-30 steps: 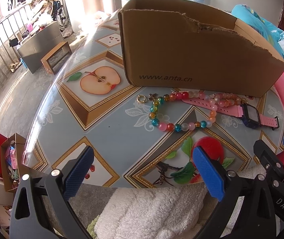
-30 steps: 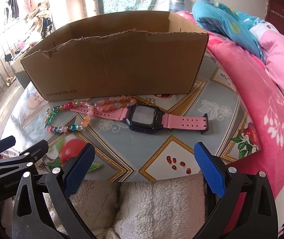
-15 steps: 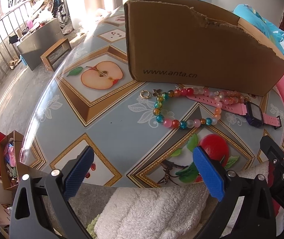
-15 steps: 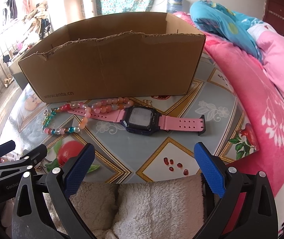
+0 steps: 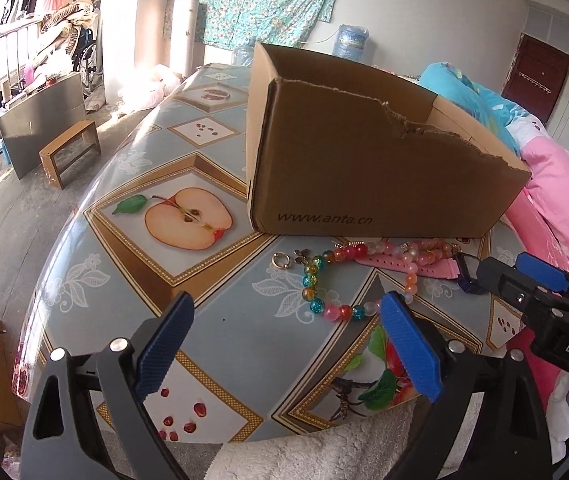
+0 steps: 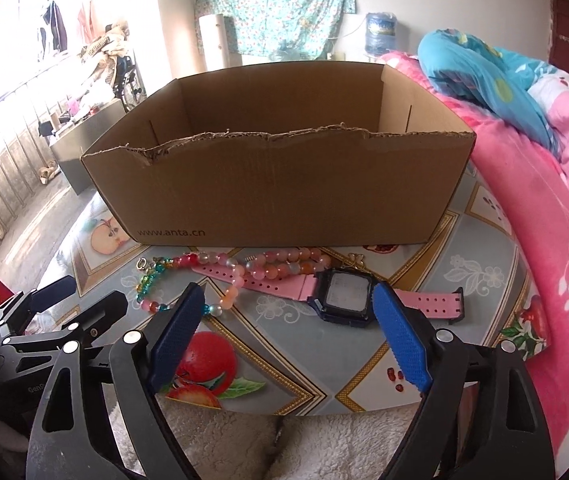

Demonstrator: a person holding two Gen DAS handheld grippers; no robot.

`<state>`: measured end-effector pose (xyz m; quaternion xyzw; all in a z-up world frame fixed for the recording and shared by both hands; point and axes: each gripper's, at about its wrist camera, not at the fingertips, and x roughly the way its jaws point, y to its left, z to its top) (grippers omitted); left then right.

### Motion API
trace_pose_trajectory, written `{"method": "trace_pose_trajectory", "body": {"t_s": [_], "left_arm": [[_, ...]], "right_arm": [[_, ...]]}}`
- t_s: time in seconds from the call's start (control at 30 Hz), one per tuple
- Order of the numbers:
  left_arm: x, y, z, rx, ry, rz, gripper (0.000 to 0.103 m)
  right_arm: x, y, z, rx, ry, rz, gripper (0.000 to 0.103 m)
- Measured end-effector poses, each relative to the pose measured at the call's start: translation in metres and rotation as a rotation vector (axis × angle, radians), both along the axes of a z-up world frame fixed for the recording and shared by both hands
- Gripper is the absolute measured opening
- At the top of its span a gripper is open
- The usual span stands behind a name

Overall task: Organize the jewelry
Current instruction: 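Lower the left tool onto the multicolour bead bracelet and close it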

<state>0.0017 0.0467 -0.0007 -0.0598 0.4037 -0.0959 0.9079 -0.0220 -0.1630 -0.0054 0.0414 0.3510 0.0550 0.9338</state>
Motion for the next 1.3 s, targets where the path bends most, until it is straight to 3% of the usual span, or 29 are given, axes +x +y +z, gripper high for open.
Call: {"method": "trace_pose_trajectory", "body": {"t_s": [0.13,0.3,0.43,0.7,0.87,0.9,0.93,1.07,1.3], "left_arm": [[0.012,-0.002,-0.006,-0.005,0.021,-0.058,0.060],[0.022,-0.009,-0.008,0.043,0.007,-0.137,0.042],[0.032,-0.014,-0.014,0.050,0.047,-0.207,0.029],[0.041,-0.023,-0.020,0.097,0.085,-0.250,0.020],[0.042,-0.032,-0.022,0.145,0.063,-0.270,0.017],[0.042,-0.033,-0.022,0.143,0.065,-0.274,0.010],[0.043,-0.033,-0.022,0.135,0.067,-0.274,0.009],[0.043,-0.033,-0.019,0.112,0.063,-0.264,0.009],[0.031,-0.024,0.010,0.034,0.021,-0.268,0.009]], "right_arm": [[0.020,0.009,-0.006,0.042,0.091,0.048,0.044],[0.033,0.026,-0.012,0.035,0.148,0.089,0.036],[0.041,0.036,-0.015,0.025,0.178,0.109,0.034],[0.057,0.040,-0.027,0.031,0.254,0.067,0.027],[0.055,0.041,-0.025,0.025,0.243,0.052,0.025],[0.054,0.041,-0.025,0.013,0.240,0.043,0.016],[0.057,0.044,-0.027,0.002,0.238,0.037,0.008],[0.064,0.040,-0.029,0.069,0.251,0.040,0.007],[0.045,0.039,-0.004,0.073,0.179,0.068,0.007]]}}
